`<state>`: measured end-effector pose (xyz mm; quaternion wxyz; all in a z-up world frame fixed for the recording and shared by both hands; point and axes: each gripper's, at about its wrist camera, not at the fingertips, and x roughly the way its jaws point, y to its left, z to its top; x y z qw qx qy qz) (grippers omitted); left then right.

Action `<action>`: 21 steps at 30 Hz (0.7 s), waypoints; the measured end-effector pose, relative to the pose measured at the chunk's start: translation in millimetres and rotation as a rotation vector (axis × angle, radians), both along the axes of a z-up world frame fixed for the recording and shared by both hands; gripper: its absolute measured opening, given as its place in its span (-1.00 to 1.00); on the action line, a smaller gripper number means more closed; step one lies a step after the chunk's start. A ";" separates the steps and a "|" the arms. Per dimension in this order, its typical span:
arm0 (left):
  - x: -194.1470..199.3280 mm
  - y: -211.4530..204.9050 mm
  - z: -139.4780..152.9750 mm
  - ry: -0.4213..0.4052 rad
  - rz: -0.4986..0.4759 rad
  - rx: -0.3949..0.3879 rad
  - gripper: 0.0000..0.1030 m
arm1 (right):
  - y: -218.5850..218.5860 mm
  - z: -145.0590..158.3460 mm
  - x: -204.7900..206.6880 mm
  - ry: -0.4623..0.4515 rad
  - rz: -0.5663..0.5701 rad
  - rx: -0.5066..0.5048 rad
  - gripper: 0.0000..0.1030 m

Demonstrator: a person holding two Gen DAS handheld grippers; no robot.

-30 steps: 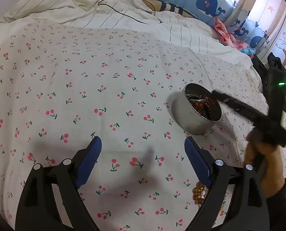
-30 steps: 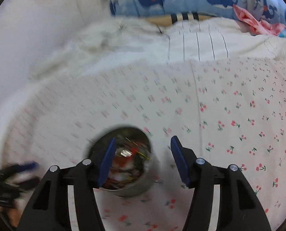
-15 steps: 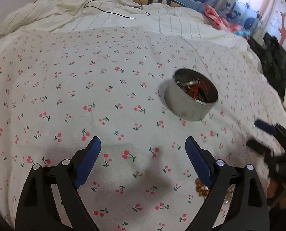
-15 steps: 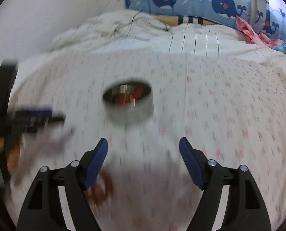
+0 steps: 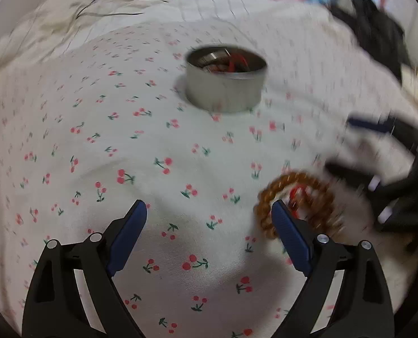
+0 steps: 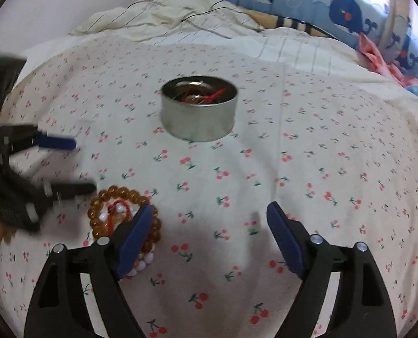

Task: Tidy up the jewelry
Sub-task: 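Move both tools open back to the remaining bead bracelets, then grasp the red-cord bracelet with the right tool and lift it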

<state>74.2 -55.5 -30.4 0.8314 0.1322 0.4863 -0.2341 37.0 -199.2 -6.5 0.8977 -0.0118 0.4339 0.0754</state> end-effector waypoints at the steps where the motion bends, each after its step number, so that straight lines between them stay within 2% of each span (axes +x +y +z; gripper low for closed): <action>1: -1.7 -3.9 -2.9 -0.003 -0.014 0.013 0.68 | -2.0 -0.7 0.5 0.004 -0.006 0.007 0.55; 6: -1.4 -11.8 -7.7 -0.037 -0.011 0.078 0.69 | -1.5 -2.6 1.9 0.018 -0.008 -0.007 0.62; 10: 10.7 2.4 0.4 -0.129 0.109 0.160 0.69 | -6.7 -2.0 2.4 0.022 -0.035 -0.016 0.65; 13: 25.6 30.8 6.8 -0.119 0.247 0.129 0.69 | -16.1 -3.5 3.9 0.040 -0.075 0.002 0.65; 15: 32.0 45.9 8.8 -0.083 0.288 0.088 0.69 | -19.8 -2.1 3.7 0.042 -0.070 0.051 0.65; 18: 33.0 49.9 9.3 -0.063 0.298 0.071 0.69 | -9.1 2.2 0.7 0.023 -0.004 0.072 0.65; 21: 31.6 51.0 8.7 -0.034 0.275 0.040 0.69 | 13.8 6.0 -4.5 -0.017 0.071 0.022 0.65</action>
